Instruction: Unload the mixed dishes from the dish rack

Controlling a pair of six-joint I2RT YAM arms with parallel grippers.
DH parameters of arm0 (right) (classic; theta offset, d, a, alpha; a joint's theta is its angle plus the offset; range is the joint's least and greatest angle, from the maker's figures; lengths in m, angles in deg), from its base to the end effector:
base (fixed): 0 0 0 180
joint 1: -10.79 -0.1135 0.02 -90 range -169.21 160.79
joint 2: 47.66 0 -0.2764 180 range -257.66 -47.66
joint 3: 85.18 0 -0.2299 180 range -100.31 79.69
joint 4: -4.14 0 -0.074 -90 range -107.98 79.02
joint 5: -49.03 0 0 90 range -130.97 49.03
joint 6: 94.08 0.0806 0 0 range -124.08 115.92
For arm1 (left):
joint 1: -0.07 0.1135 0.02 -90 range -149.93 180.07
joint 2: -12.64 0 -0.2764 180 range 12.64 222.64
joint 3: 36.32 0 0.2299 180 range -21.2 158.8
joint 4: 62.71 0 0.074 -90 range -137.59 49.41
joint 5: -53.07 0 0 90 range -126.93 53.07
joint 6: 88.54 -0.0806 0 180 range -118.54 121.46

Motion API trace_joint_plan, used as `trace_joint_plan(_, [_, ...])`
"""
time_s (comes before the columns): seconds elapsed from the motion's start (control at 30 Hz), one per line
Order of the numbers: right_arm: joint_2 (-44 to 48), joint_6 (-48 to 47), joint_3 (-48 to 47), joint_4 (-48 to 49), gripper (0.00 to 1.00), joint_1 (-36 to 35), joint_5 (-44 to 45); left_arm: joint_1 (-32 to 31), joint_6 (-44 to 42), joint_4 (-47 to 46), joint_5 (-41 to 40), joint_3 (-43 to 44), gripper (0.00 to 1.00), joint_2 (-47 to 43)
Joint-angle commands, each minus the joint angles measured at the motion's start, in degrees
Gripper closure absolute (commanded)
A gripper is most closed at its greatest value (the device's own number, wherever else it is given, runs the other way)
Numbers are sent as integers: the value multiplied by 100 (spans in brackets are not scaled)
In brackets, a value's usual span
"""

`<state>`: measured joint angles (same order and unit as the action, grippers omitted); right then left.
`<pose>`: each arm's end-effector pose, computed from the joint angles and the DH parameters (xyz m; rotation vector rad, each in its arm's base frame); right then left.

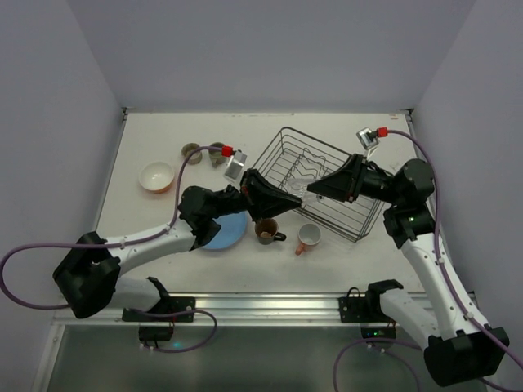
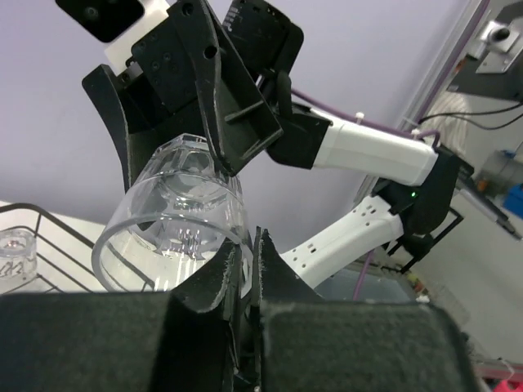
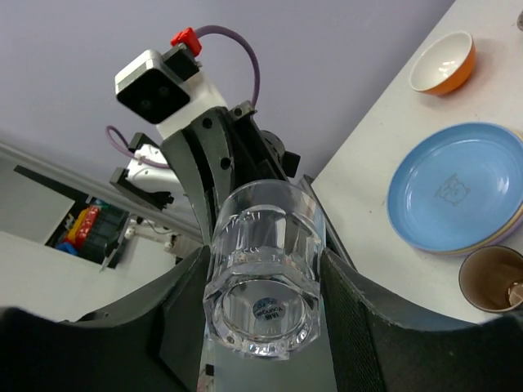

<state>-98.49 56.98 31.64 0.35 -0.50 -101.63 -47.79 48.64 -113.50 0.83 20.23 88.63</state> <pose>0.1649 0.1046 0.3939 -0.2879 1.7541 1.7024 0.1563 -0.2463 0.3768 0.7075 1.1467 -1.7768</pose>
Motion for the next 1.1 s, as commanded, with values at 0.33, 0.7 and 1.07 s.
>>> trace_joint_plan(0.33, [196,-888,-124,-922,1,-5,491,-66,-664,786,-813,171,100,-610])
trace_joint_plan(0.7, [600,-3029,-1391,-4139,1,74,3904,267,-2161,8283,-4881,2498,100,-1228])
trace_joint_plan(1.07, [785,-3504,-1409,-4587,1,74,4010,1797,-2548,12001,-6182,3872,100,-375])
